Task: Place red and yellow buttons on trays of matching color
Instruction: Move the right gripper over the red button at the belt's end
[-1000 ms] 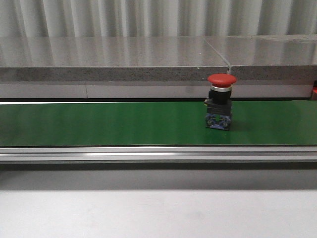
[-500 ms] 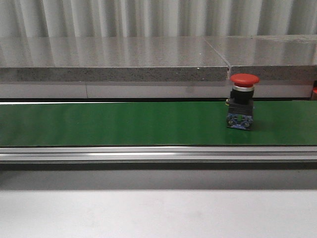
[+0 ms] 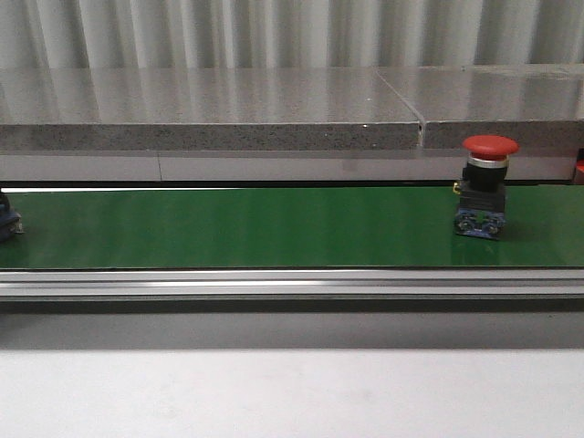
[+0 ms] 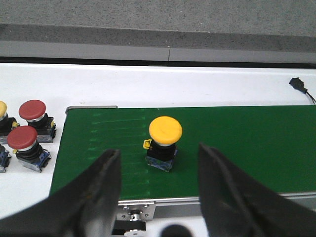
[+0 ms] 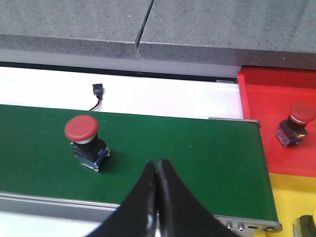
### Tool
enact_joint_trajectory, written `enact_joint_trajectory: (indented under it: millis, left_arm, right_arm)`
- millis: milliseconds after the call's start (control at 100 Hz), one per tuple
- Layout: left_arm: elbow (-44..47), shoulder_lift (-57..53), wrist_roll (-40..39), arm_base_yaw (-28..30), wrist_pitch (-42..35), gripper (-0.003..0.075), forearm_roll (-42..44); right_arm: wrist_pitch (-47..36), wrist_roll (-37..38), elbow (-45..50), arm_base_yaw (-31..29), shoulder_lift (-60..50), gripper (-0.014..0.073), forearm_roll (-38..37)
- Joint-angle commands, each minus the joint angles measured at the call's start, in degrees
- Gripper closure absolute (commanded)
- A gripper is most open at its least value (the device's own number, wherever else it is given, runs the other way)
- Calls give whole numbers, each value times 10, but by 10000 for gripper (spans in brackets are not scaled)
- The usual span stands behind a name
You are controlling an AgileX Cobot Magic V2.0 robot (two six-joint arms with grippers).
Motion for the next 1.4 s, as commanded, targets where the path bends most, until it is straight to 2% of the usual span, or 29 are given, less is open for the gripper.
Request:
enact_joint_trajectory:
  millis: [0,170,440,500,550,560,570,680,750,810,1020,1390]
  left_arm:
    - [0,-26,2,-6,-36,529,-9]
    - [9,-40,2,-6,-35,742,-18]
    - [9,-40,2,-6,-35,740,-18]
    - [9,-40,2,-6,-35,740,-18]
    - [9,-40,2,-6,-35,740,-18]
    - [9,-40,2,-6,-35,740,-18]
    - [9,-40,2,-6,-35,740,-18]
    - [9,-40,2,-6,-35,740,-18]
    - [9,-40,2,-6,-35,740,-18]
    - [9,-40,2,-6,-35,740,-18]
    - [9,-40,2,-6,-35,740,-18]
    - [9,-40,2,-6,-35,740,-18]
  right_arm:
    - [-38,-4,-14,0,-1,662,3]
    - [-38,-4,-14,0,-1,662,3]
    - [-31,-4,-14,0,-1,638,3]
    - [-24,-4,-14,0,-1,575,3]
    - [-17,-4,-14,0,-1,482,3]
    - [-15,-4,-14,0,-1,435,3]
    - [-15,-4,-14,0,-1,435,3]
    - [-5,-4,-14,0,-1,132,3]
    - [2,-4,-14,0,-1,3,3]
    - [2,-4,-14,0,-1,-53,3]
    - [10,-4,-28,0,27,-62,3]
    - [120,-4,-169,0,259,-62,3]
